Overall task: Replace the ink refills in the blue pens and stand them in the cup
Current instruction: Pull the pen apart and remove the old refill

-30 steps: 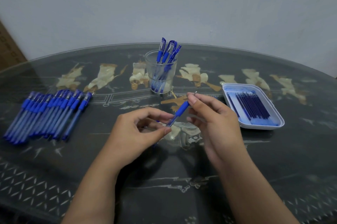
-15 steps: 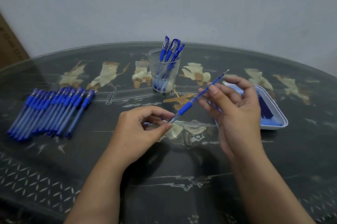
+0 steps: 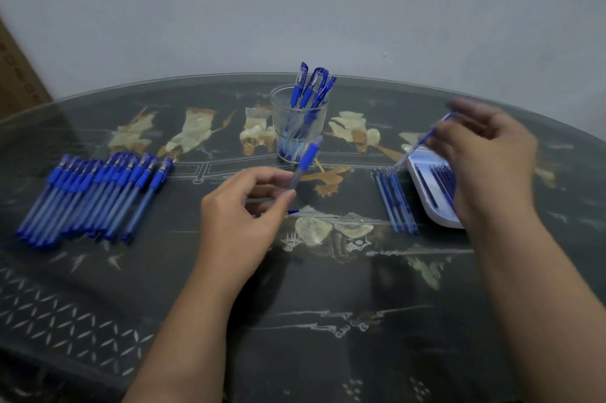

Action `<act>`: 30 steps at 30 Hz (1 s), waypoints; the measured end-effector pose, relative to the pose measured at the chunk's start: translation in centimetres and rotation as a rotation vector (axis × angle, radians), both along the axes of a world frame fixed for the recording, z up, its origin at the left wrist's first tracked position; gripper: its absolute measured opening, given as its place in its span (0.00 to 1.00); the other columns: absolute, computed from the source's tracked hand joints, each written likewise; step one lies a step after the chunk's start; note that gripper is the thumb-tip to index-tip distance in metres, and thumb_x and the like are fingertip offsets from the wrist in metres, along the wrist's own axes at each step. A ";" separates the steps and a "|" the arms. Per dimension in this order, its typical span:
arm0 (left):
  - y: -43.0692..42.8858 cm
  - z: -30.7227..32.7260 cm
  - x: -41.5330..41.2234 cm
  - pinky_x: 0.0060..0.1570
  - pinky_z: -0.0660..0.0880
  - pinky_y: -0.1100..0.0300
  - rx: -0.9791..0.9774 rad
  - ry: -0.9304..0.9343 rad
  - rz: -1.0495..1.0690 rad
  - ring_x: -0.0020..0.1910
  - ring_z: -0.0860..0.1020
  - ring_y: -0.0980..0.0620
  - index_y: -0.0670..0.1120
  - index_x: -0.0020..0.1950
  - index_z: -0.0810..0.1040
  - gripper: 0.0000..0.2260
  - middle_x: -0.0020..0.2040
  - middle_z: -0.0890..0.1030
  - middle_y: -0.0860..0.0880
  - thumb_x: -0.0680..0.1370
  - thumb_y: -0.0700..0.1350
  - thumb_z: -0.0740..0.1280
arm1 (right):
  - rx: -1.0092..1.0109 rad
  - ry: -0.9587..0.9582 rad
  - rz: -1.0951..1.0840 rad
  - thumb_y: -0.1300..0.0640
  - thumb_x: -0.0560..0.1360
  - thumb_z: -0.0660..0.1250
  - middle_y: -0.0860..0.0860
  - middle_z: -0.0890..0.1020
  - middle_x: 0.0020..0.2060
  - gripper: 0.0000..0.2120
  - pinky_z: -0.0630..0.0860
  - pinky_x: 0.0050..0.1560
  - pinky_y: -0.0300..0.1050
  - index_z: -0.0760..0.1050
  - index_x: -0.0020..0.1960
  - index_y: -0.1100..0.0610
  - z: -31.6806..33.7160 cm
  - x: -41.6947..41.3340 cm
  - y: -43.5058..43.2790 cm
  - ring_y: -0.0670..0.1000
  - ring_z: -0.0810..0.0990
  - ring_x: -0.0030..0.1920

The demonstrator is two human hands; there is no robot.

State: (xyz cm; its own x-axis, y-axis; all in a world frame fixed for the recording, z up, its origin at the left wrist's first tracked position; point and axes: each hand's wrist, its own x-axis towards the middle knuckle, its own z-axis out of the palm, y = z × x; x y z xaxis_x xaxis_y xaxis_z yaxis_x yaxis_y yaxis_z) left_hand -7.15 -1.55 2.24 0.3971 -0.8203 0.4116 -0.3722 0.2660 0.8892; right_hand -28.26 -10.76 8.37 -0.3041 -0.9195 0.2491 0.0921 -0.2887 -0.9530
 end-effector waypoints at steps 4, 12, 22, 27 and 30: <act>-0.2 -0.1 0.3 0.44 0.76 0.70 -0.014 0.034 0.079 0.44 0.82 0.58 0.51 0.48 0.83 0.10 0.44 0.84 0.53 0.72 0.37 0.75 | 0.290 0.523 0.160 0.73 0.71 0.66 0.53 0.81 0.38 0.16 0.83 0.47 0.52 0.82 0.47 0.54 -2.3 0.6 -2.4 0.53 0.81 0.35; -0.4 -0.4 0.5 0.44 0.75 0.71 0.016 0.029 0.107 0.44 0.82 0.58 0.51 0.48 0.83 0.10 0.44 0.84 0.52 0.72 0.37 0.74 | 0.476 0.949 0.286 0.70 0.72 0.66 0.56 0.83 0.42 0.12 0.83 0.46 0.48 0.83 0.45 0.55 -3.7 1.1 -4.8 0.58 0.85 0.41; -0.4 -0.4 0.6 0.44 0.75 0.73 0.016 0.015 0.113 0.44 0.82 0.59 0.50 0.48 0.83 0.10 0.45 0.84 0.53 0.72 0.37 0.75 | 0.471 1.037 0.289 0.67 0.72 0.72 0.56 0.84 0.44 0.06 0.82 0.45 0.46 0.83 0.48 0.62 -4.2 1.5 -4.9 0.58 0.84 0.43; -0.4 -0.5 0.7 0.43 0.74 0.73 0.022 0.004 0.122 0.44 0.82 0.59 0.51 0.48 0.83 0.10 0.45 0.84 0.52 0.72 0.38 0.75 | 0.434 1.105 0.289 0.65 0.72 0.74 0.57 0.84 0.43 0.06 0.76 0.33 0.37 0.83 0.48 0.59 -4.4 1.4 -5.1 0.53 0.81 0.34; -0.4 -0.5 0.6 0.43 0.74 0.73 0.018 0.005 0.122 0.43 0.82 0.59 0.50 0.48 0.83 0.10 0.45 0.84 0.52 0.72 0.37 0.75 | 0.417 1.107 0.290 0.65 0.71 0.74 0.59 0.83 0.45 0.07 0.81 0.41 0.46 0.82 0.48 0.59 -4.6 1.4 -5.2 0.56 0.83 0.38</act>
